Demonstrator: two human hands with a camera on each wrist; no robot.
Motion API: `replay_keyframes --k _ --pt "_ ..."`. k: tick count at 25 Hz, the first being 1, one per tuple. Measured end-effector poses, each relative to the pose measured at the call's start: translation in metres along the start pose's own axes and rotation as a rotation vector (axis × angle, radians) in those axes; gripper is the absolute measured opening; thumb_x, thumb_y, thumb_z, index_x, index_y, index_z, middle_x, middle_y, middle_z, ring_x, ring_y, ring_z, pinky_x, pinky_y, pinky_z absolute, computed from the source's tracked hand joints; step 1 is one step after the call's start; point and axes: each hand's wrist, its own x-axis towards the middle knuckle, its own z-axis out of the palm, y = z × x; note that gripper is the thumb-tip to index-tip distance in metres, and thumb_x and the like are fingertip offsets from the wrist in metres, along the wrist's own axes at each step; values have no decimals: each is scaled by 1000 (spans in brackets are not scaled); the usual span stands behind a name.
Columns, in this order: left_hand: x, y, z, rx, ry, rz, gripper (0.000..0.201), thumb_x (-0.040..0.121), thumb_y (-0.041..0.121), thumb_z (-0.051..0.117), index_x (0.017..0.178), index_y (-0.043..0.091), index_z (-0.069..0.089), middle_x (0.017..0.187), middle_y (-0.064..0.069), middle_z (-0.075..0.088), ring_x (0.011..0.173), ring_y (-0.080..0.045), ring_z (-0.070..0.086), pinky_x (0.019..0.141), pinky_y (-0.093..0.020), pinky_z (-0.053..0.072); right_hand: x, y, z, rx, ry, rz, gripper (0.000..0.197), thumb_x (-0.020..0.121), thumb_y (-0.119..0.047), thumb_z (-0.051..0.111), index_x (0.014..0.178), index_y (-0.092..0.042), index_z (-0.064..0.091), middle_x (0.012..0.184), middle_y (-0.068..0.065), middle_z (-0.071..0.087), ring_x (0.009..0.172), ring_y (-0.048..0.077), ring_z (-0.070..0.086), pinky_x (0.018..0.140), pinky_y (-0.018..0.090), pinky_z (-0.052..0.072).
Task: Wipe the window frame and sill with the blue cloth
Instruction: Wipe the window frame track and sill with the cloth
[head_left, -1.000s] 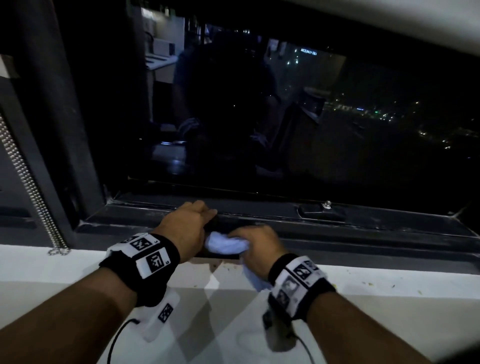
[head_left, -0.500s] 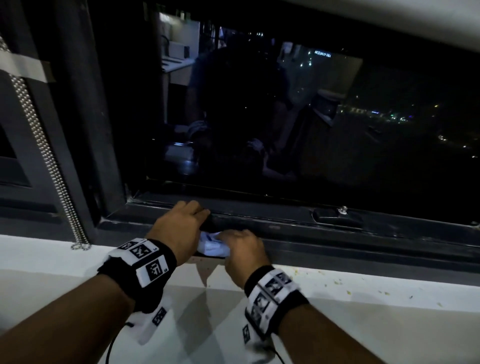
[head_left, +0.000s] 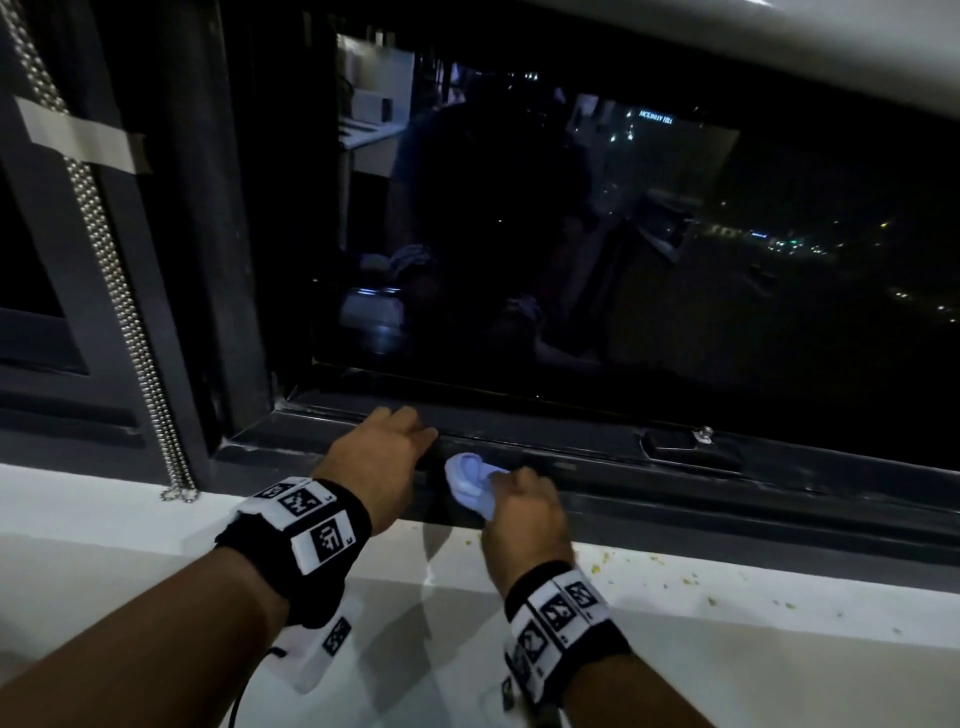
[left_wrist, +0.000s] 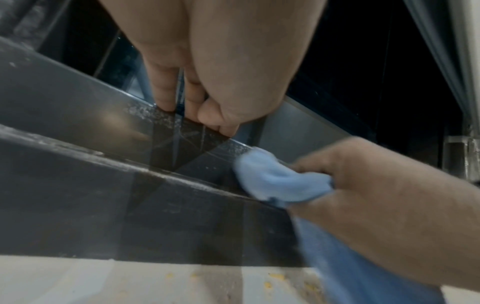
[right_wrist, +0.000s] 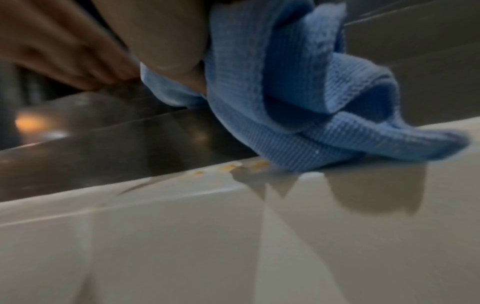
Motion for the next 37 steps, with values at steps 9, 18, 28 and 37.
replay_keyframes --k 9,18,28,37 --pt "-2 1 -3 -27 -8 -18 56 87 12 45 140 24 33 130 2 40 112 -22 38 92 -31 40 -10 70 -21 35 190 -44 30 57 -5 60 81 -20 71 67 4 66 62 27 62 55 28 49" --pt "-3 2 2 -69 17 -26 56 87 12 45 140 21 34 129 1 41 113 -23 38 93 -36 44 -4 46 -11 37 40 -97 46 46 -4 69 89 -19 73 83 3 67 71 28 64 63 26 52" --pt "-2 10 4 -63 42 -111 50 87 12 47 135 24 41 122 2 43 109 -21 39 86 -35 47 -11 47 6 -16 181 63 58 31 1 76 86 -16 70 75 6 62 64 27 60 51 30 51" --pt "0 14 -1 -24 -11 -134 52 87 13 47 138 24 39 122 1 42 106 -22 40 90 -33 45 -9 91 -39 48 112 -7 35 63 -5 70 95 -19 71 86 5 64 78 27 62 64 30 52"
